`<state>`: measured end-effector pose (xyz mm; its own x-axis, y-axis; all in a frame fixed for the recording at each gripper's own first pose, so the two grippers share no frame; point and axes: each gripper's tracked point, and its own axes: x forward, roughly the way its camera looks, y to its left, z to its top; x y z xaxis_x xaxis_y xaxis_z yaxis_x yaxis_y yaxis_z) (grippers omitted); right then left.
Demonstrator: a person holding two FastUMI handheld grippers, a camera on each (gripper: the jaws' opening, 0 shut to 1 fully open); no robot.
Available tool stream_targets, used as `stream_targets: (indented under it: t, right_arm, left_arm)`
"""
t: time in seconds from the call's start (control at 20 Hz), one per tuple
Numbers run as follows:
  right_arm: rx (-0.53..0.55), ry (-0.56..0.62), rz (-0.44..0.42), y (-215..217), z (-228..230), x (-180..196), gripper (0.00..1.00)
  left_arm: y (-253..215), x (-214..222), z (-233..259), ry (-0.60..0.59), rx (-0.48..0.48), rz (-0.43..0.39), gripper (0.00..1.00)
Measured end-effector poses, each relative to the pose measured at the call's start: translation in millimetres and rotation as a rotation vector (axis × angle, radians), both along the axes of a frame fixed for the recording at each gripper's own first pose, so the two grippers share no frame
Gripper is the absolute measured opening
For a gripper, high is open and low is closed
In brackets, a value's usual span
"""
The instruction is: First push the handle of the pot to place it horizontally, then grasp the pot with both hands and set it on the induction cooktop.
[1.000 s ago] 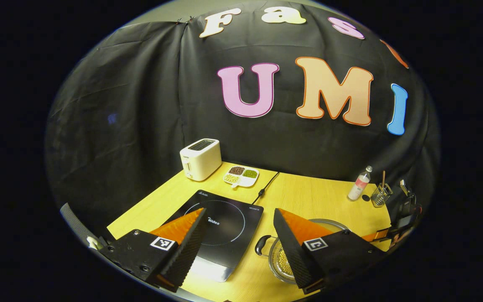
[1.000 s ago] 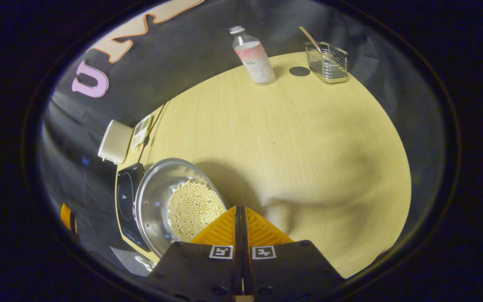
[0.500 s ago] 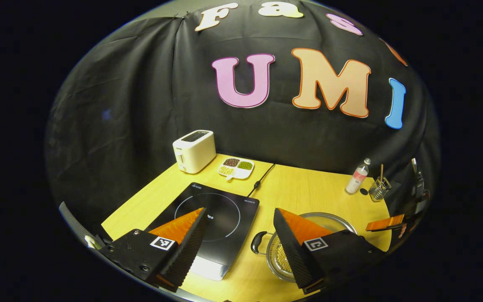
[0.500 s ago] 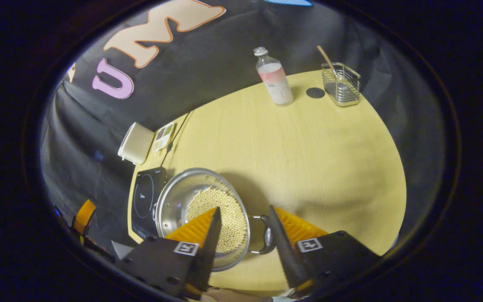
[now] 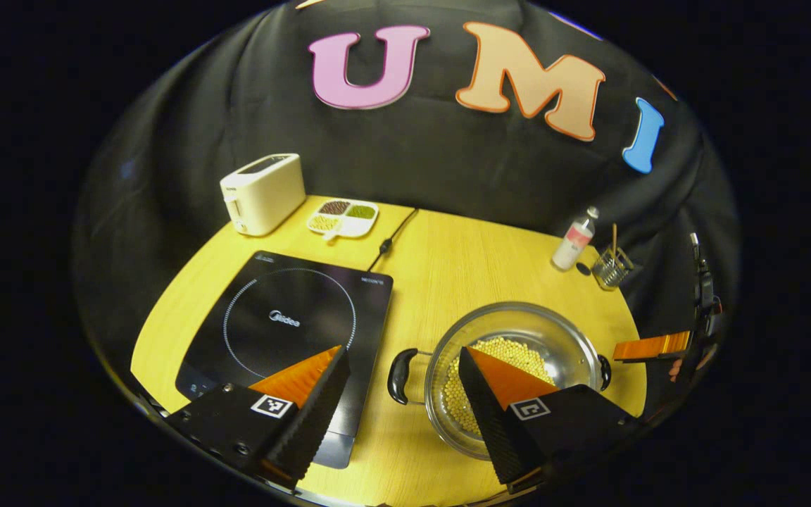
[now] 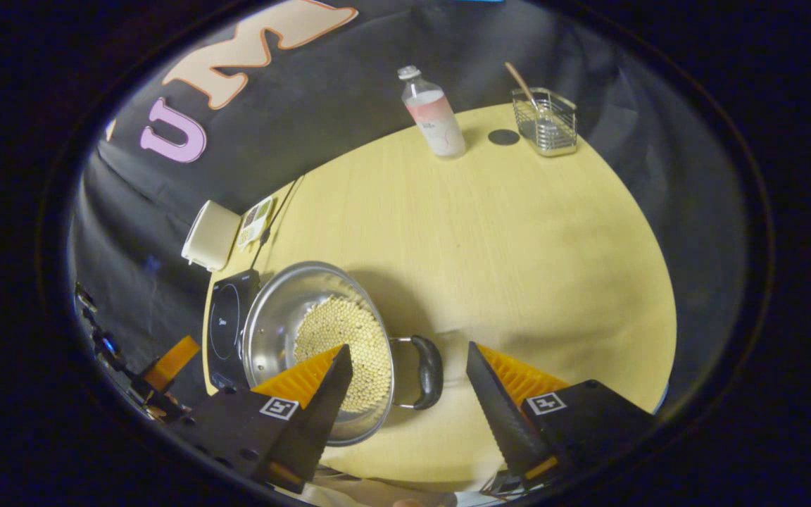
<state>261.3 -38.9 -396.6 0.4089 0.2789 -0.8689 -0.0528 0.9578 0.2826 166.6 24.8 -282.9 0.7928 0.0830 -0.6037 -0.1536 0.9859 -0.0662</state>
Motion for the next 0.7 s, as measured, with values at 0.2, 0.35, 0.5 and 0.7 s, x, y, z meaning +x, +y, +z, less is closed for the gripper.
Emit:
stream_targets:
  t: [0.2,0.35,0.5,0.7]
  right_arm:
    - [0.008,0.06,-0.004,3.1,-19.9,-9.8,1.0]
    - [0.02,0.102,-0.016,4.5,-34.2,-15.5,0.93]
    - [0.039,0.14,-0.032,8.5,-46.5,-18.6,0.99]
    - [0.044,0.171,-0.036,15.5,-60.6,-22.7,0.88]
  left_arm:
    - [-1.1,6.6,-35.2,0.09,0.009,-0.049,0.96]
    - [-2.9,12.0,-48.8,0.131,-0.005,-0.065,0.96]
    - [-3.6,17.2,-58.3,0.157,-0.019,-0.07,0.96]
    - [-4.6,21.3,-72.8,0.211,-0.02,-0.074,0.94]
